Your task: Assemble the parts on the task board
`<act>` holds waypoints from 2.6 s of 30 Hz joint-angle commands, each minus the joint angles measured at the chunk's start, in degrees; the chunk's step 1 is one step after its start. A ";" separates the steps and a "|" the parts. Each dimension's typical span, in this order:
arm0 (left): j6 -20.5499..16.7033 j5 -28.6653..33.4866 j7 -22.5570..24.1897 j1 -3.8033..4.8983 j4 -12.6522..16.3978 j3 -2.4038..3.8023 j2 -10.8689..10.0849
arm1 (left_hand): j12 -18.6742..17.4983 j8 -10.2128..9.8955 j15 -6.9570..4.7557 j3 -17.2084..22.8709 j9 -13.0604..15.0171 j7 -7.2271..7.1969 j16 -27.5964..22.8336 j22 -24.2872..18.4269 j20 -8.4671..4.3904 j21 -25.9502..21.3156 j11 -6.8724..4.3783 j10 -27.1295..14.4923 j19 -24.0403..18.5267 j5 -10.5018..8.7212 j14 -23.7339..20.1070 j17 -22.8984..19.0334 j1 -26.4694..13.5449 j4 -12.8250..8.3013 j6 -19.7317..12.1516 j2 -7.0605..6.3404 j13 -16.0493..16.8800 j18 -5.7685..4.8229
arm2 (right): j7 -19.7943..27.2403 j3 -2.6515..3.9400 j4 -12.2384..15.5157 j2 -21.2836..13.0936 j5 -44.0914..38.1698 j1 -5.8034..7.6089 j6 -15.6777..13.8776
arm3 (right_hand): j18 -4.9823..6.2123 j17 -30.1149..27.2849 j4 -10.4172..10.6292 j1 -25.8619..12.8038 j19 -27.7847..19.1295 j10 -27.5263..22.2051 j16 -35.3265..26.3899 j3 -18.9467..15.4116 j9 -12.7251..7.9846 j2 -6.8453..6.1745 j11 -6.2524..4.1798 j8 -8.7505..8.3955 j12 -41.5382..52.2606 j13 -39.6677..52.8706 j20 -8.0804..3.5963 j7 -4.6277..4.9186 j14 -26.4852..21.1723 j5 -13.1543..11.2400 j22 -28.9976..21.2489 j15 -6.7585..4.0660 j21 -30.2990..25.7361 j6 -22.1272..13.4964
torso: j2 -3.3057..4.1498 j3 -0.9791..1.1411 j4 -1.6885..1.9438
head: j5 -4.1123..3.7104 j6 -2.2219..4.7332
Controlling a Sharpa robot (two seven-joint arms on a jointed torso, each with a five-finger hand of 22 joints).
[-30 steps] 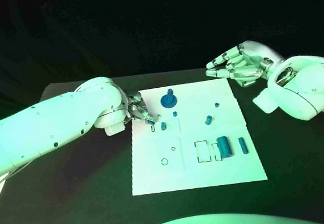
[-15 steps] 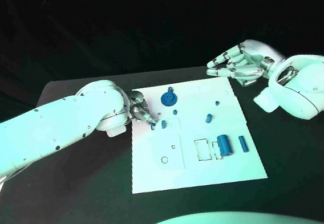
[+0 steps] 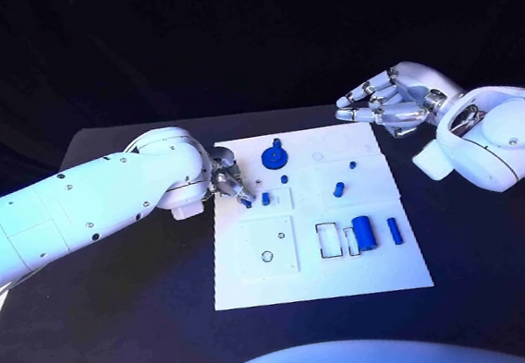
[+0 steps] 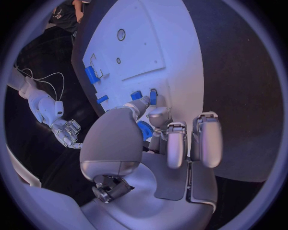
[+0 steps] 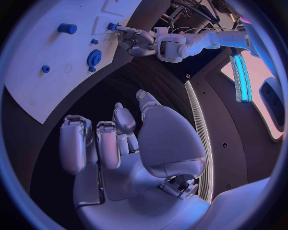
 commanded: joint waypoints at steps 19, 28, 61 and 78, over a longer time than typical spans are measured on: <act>3.33 -0.46 -2.48 -0.32 0.16 -0.05 -0.08 | -0.43 0.38 -0.04 5.96 -0.07 -0.17 0.17 7.36 0.00 -0.28 -0.06 0.40 1.76 -0.04 5.93 15.10 0.59 -5.84 0.21 0.44 -0.37 -0.59 | 0.05 0.00 0.20 -0.13 -0.44 -0.04 0.94 | 0.20 9.36 0.18 -0.15 -0.27 -0.16 -0.27 -0.47 0.10 0.31 -0.04 0.25 0.10 0.06 0.05 0.02 4.59 0.29 -0.06 -0.27 -0.28 0.19 | 0.00 -0.01 0.06 | 0.19 -0.25; 2.86 0.07 -3.16 -0.35 -0.04 -0.06 0.30 | -0.60 0.73 -0.05 5.78 -0.18 -0.29 0.17 7.55 0.02 -0.16 -0.10 0.67 1.86 -0.15 5.93 15.10 -0.39 -5.15 0.86 0.68 -0.65 -0.63 | 0.06 0.00 0.31 -0.14 -0.44 -0.04 0.90 | 0.20 9.36 0.18 -0.15 -0.27 -0.16 -0.27 -0.47 0.10 0.31 -0.04 0.25 0.10 0.06 0.05 0.02 4.59 0.29 -0.06 -0.27 -0.28 0.19 | 0.05 0.01 -0.05 | 0.40 -0.12; 4.53 1.55 -6.38 -0.35 -2.12 -0.08 2.09 | -0.23 1.43 -0.69 -1.96 -1.26 -1.28 0.17 8.45 -0.52 0.38 -0.84 1.58 2.36 -0.30 5.93 15.10 -7.64 -0.25 3.52 0.11 -0.62 -0.84 | -0.20 0.00 0.58 -0.42 -0.44 -0.04 0.72 | 0.20 9.31 0.27 -0.19 -0.27 -0.18 -0.31 -0.56 0.11 0.44 -0.05 0.28 0.06 0.02 0.04 0.00 4.58 0.36 -0.06 -0.28 -0.29 0.23 | 0.02 0.02 -0.05 | -0.03 -0.26; 3.79 1.14 -7.17 -0.35 -3.21 -0.08 2.68 | 0.08 1.74 -0.75 -9.16 -1.81 -1.31 0.17 8.84 -0.60 0.57 -0.86 1.78 2.55 -0.32 5.93 15.10 -11.02 3.39 4.25 0.29 -0.47 -0.92 | -0.06 0.00 0.57 -0.39 -0.44 -0.04 0.68 | 0.21 9.24 0.77 -0.69 -0.30 -0.22 -0.38 -1.01 0.10 0.62 -0.03 0.29 0.01 -0.08 0.03 0.01 4.57 0.43 -0.16 -0.28 -0.36 0.23 | 0.01 0.01 -0.05 | -0.09 -0.38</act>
